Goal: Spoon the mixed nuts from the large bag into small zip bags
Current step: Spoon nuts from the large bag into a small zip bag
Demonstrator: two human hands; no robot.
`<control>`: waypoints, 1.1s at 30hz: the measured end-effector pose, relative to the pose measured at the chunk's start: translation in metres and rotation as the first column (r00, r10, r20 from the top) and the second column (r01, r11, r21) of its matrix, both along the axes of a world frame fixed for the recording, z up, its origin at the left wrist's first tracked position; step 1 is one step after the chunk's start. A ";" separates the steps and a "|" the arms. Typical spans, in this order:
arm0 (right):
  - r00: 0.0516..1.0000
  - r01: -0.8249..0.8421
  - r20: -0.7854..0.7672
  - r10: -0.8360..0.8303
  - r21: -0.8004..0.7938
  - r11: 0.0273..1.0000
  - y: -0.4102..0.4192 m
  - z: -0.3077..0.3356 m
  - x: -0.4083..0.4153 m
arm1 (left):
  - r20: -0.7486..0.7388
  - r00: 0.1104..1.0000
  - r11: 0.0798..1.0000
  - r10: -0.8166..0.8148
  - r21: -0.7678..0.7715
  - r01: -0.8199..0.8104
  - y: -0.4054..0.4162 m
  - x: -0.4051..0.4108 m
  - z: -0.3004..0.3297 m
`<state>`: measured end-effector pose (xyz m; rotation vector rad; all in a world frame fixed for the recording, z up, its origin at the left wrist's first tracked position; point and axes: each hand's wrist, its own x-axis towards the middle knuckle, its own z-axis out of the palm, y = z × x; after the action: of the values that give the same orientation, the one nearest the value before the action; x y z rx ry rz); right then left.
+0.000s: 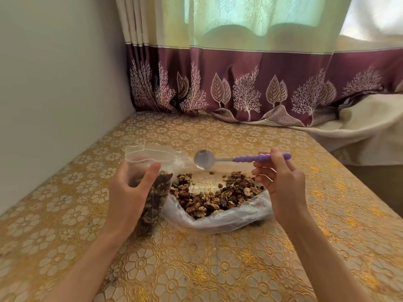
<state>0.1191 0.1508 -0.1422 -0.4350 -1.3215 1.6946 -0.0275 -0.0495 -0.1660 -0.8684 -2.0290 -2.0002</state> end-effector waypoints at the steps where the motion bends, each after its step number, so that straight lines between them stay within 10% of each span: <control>1: 0.998 0.042 0.052 -0.044 0.043 0.998 0.003 -0.002 0.000 | -0.006 1.000 1.000 0.005 -0.002 -0.005 0.000 0.000 0.000; 10: 0.968 0.002 0.241 -0.073 0.282 0.960 0.007 -0.005 0.004 | -0.022 1.000 1.000 0.014 -0.026 -0.015 0.000 -0.002 -0.001; 20: 0.939 -0.186 0.323 0.117 0.192 0.964 -0.007 -0.008 -0.001 | -0.035 0.999 0.999 0.020 -0.034 -0.021 0.001 -0.002 -0.001; 33: 0.982 0.045 0.180 -0.058 0.078 0.996 0.001 -0.006 0.002 | -0.062 0.996 0.964 -0.063 -0.260 0.045 0.006 0.005 0.000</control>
<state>0.1208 0.1516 -0.1486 -0.5872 -1.4865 1.5879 -0.0221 -0.0439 -0.1662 -1.0379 -2.2835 -1.7271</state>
